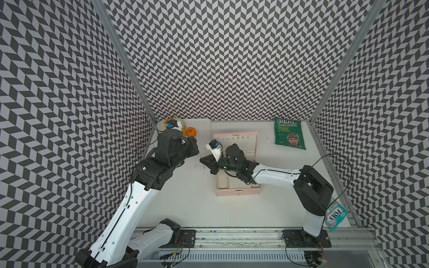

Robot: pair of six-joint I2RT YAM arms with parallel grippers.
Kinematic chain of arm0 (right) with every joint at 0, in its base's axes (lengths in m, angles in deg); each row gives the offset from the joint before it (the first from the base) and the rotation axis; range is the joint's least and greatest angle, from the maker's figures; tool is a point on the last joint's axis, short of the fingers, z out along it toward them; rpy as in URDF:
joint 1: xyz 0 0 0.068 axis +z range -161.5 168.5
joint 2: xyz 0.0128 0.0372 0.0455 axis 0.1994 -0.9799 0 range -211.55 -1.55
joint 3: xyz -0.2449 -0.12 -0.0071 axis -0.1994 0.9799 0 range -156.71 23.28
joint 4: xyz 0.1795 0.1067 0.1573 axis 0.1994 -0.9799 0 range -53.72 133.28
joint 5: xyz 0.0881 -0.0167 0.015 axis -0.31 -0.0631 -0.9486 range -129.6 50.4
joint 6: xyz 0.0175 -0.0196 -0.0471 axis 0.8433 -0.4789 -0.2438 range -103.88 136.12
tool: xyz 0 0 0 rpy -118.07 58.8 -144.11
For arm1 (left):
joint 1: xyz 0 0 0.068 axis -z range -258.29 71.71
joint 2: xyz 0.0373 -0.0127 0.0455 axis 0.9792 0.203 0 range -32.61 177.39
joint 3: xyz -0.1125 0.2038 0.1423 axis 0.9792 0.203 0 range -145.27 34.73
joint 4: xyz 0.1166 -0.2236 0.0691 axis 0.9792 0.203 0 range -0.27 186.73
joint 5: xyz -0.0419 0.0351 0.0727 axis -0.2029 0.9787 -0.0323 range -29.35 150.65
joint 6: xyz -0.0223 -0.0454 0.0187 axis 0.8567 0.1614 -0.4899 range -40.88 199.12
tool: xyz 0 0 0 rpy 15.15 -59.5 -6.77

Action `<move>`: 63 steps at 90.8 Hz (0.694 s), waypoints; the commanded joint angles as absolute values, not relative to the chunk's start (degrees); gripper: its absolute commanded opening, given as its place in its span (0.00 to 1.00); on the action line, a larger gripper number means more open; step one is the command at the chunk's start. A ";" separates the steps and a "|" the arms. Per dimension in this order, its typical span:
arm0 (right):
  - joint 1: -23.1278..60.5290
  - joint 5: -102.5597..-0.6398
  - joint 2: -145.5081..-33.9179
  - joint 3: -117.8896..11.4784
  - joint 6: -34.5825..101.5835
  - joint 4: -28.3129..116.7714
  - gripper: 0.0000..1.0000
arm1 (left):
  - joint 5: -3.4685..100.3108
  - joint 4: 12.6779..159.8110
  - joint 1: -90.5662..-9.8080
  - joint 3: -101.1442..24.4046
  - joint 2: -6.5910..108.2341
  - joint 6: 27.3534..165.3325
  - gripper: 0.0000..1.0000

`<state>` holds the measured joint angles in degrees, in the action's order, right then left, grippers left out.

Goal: Put jewelry chain into jewelry box
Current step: Pick up the necklace from the center of the board.

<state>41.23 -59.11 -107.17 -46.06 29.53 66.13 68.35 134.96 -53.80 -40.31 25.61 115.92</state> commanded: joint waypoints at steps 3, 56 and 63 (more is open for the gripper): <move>40.65 -57.59 -101.33 -43.89 27.90 61.50 0.00 | 64.34 128.99 -56.18 -33.89 23.18 118.90 0.00; 37.16 -51.43 -84.12 -35.27 26.31 42.51 0.00 | 41.13 97.18 -55.10 -10.18 27.49 130.30 0.03; 36.88 -49.98 -82.22 -34.62 26.55 41.01 0.00 | 41.09 95.93 -54.59 -9.90 28.53 130.20 0.15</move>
<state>37.34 -53.23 -85.84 -35.61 27.12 43.51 44.33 103.44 -55.48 -10.28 27.66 129.12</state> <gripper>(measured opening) 0.047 0.090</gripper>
